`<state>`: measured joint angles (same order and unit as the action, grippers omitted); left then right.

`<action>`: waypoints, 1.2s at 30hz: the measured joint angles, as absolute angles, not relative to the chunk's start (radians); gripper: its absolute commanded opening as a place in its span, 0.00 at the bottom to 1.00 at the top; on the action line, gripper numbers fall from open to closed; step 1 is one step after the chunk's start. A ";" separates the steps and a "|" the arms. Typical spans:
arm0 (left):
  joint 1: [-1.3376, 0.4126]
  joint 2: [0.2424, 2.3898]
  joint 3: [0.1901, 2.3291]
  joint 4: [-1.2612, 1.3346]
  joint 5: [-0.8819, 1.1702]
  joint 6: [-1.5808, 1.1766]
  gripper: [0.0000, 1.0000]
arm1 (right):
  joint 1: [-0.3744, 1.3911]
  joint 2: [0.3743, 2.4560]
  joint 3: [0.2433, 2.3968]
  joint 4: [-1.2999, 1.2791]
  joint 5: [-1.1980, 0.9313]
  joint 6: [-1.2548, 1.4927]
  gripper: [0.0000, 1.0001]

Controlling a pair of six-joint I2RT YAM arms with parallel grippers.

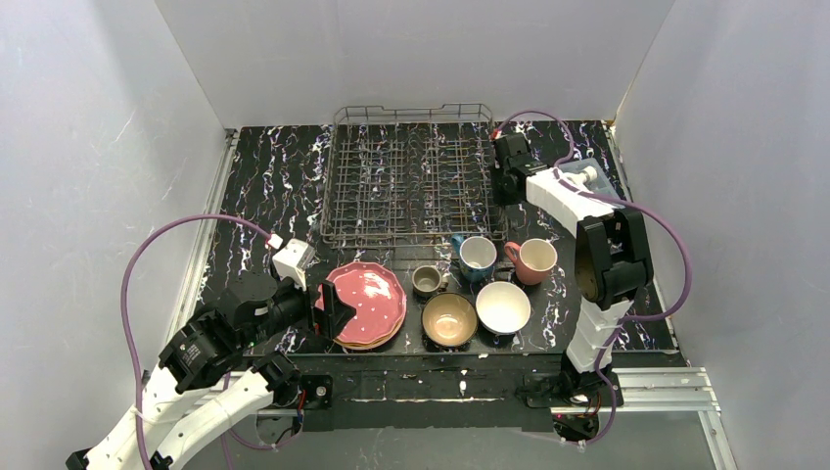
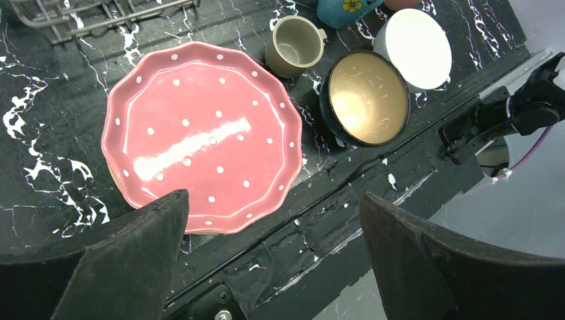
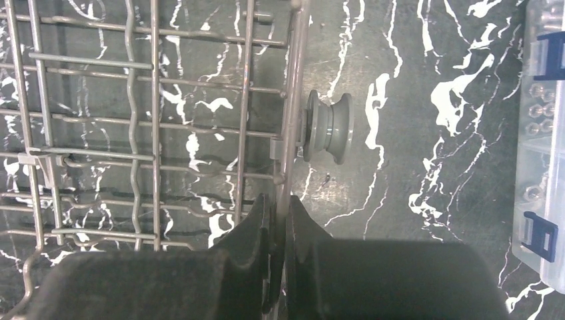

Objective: Load the mixed dishes into the dish rack
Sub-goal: Move the dish rack to the center of the board.

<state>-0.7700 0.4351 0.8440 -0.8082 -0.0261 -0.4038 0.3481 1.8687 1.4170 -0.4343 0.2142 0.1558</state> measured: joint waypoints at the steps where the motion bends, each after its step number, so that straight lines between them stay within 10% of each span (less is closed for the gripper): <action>1: -0.770 0.435 0.844 -0.808 -0.026 -0.404 0.99 | 0.355 1.867 1.416 -0.434 0.214 0.153 0.01; 36: -0.770 0.435 0.844 -0.808 -0.027 -0.404 0.99 | 0.313 1.822 1.369 -0.464 0.207 0.222 0.01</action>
<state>-0.7700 0.4351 0.8440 -0.8082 -0.0273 -0.4038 0.3130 1.8221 1.3685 -0.4641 0.2073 0.2222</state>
